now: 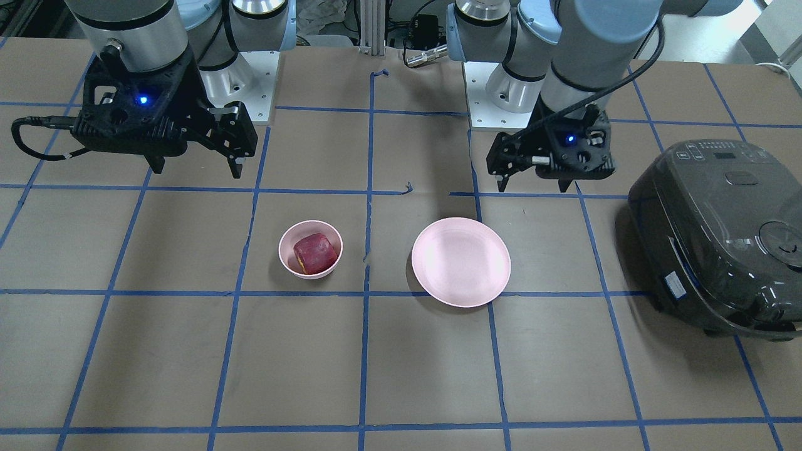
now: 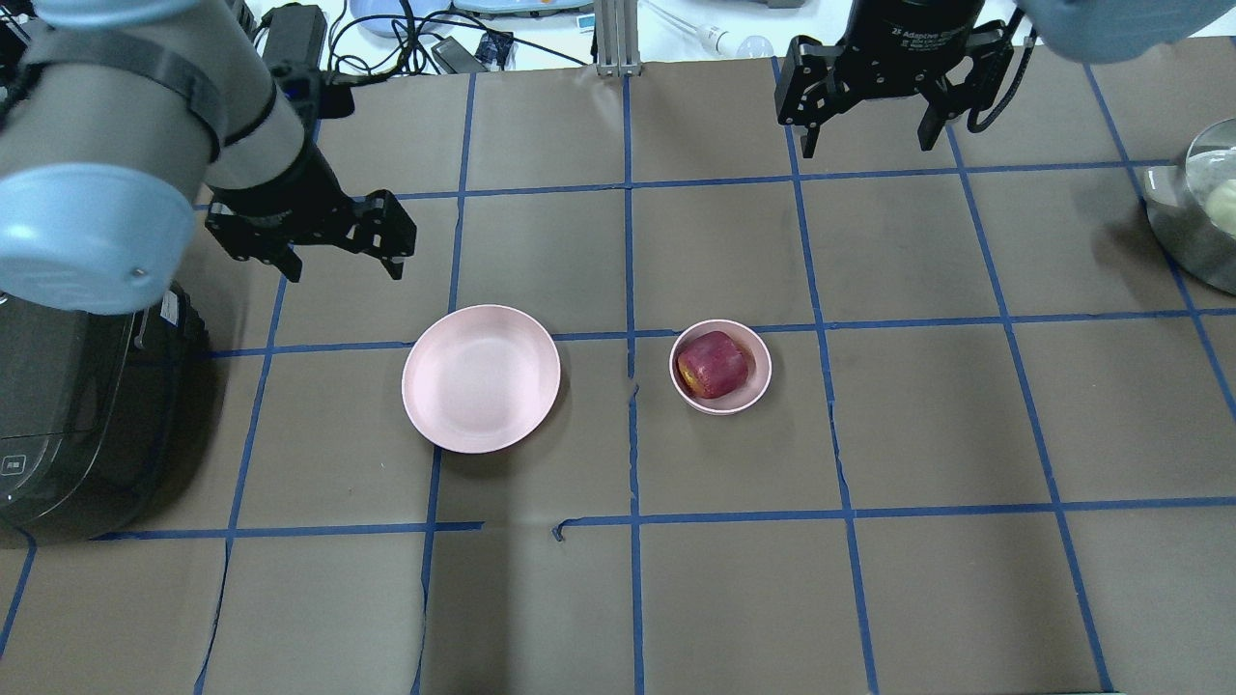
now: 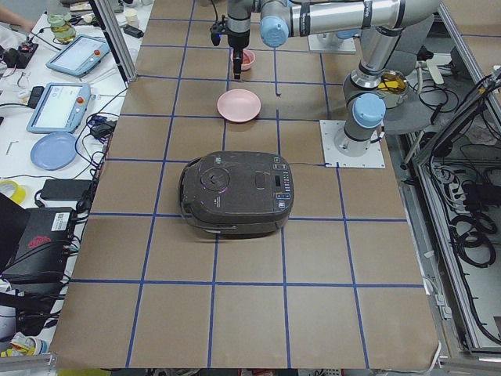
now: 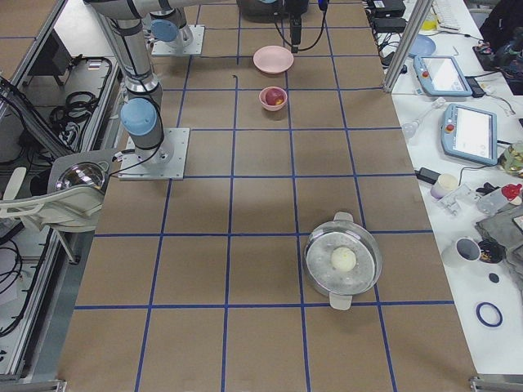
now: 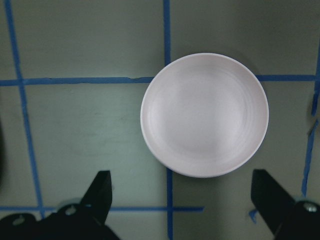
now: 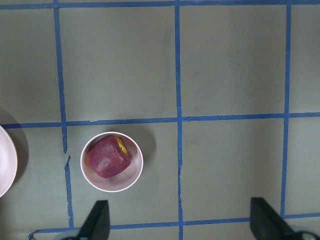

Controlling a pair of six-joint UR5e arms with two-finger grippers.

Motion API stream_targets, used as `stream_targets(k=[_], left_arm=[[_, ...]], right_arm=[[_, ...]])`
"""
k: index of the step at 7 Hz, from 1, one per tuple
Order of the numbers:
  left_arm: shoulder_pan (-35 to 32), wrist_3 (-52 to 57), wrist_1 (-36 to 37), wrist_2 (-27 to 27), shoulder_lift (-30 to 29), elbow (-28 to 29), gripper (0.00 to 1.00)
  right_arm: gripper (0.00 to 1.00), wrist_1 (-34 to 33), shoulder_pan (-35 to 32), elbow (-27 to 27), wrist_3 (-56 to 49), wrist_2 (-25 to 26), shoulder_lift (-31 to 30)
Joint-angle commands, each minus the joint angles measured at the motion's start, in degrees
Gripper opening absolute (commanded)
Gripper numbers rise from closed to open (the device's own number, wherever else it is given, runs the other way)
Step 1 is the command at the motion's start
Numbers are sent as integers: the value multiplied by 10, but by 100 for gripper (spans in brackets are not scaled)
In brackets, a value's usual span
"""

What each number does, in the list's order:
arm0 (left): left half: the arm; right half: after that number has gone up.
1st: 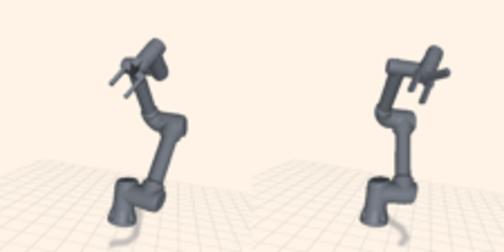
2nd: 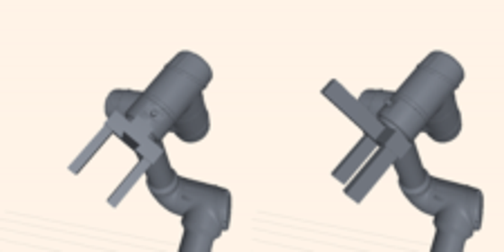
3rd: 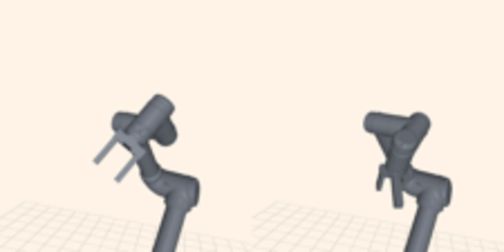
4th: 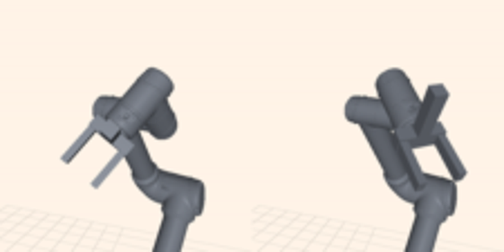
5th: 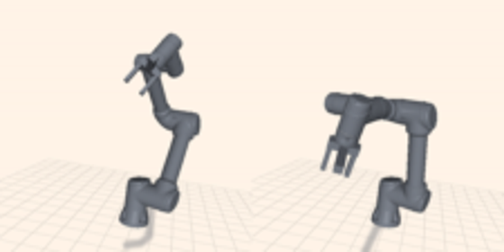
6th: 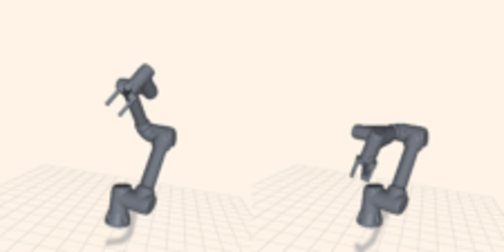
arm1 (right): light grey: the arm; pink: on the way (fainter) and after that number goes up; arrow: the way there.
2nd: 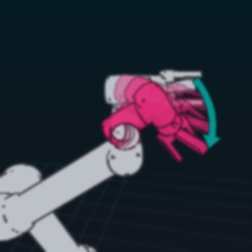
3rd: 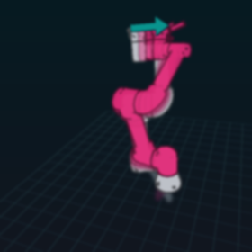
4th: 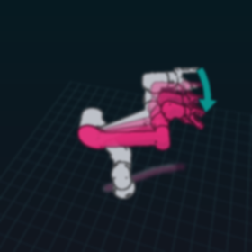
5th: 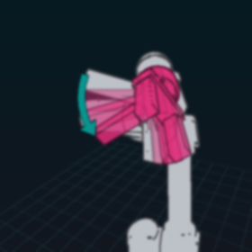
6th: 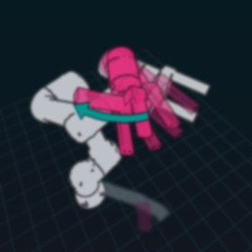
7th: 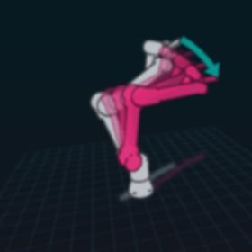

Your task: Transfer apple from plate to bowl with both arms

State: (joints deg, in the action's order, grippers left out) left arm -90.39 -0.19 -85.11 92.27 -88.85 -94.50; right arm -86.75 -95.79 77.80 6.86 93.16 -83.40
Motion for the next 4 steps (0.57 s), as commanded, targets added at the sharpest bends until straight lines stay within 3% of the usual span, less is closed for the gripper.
stream_targets(k=[1,4], left_arm=[[-1,0,-87,-3,14,76,100],[0,1,-50,-3,8,73,100]], right_arm=[[100,-1,-1,0,0,1,0],[100,0,-1,1,0,3,0]])
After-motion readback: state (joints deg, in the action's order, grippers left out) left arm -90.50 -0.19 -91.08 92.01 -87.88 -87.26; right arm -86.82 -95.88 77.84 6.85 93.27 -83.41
